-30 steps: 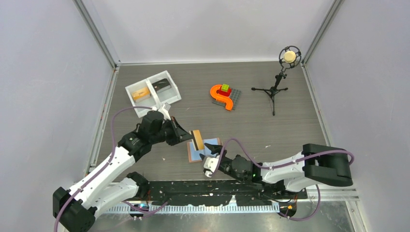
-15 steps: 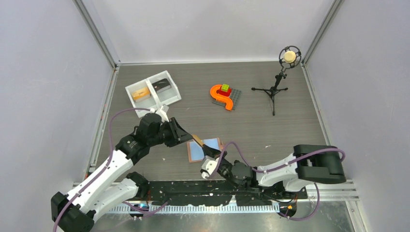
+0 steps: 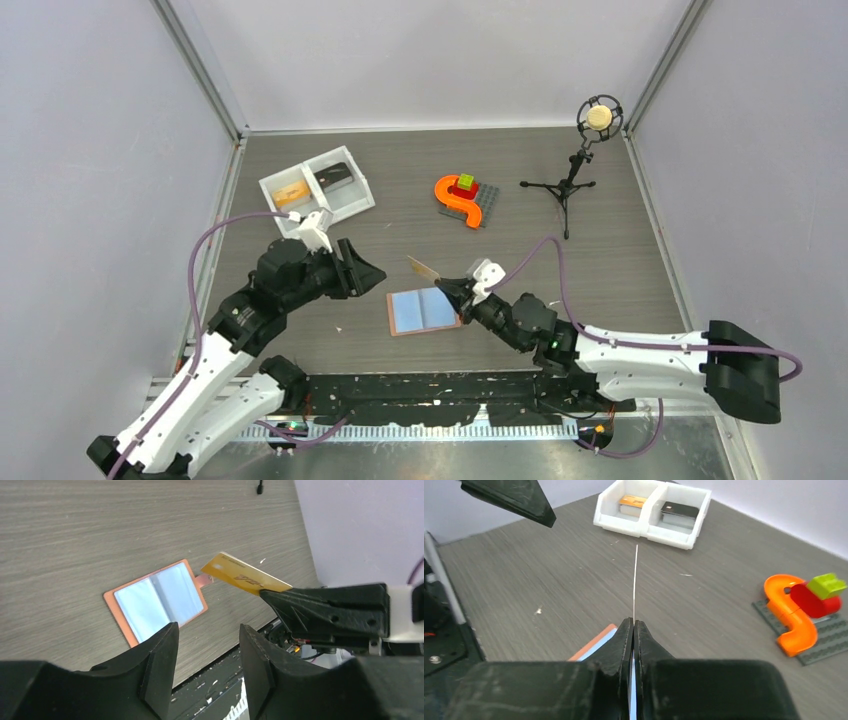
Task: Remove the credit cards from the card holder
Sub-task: Place the credit card in the storage box.
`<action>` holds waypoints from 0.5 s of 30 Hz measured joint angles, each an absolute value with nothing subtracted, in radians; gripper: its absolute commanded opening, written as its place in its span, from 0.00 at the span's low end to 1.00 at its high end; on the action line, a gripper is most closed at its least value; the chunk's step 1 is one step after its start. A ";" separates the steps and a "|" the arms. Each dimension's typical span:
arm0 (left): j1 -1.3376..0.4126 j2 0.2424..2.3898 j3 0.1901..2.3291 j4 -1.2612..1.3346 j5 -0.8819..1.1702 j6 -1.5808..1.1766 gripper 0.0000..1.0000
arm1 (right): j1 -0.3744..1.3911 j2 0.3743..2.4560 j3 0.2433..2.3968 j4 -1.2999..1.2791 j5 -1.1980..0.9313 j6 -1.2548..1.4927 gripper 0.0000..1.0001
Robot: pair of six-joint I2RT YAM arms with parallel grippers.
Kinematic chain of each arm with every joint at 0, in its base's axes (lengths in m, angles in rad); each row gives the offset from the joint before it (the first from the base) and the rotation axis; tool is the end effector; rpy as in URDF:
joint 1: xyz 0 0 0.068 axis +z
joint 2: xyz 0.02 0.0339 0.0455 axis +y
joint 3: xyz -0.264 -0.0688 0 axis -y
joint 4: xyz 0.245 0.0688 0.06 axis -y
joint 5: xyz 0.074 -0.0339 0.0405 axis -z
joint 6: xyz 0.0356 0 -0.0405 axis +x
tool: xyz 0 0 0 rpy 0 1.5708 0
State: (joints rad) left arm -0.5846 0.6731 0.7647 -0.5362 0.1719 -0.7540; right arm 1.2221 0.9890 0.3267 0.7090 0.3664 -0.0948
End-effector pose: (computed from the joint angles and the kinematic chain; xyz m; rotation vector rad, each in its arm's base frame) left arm 0.1222 -0.0882 0.3133 -0.0656 2.1616 -0.9917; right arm 0.0845 0.1950 0.2357 -0.7017 1.3928 0.6173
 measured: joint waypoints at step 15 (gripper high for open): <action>-0.585 0.630 0.646 -0.287 0.316 -0.758 0.55 | 1.005 0.835 0.310 0.690 0.047 0.557 0.05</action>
State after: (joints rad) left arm -0.5846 0.6304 0.6464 -0.2871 0.3157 -0.7578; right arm 1.0054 0.8352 0.3096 0.6899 0.0467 0.5571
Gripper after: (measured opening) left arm 0.549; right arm 0.071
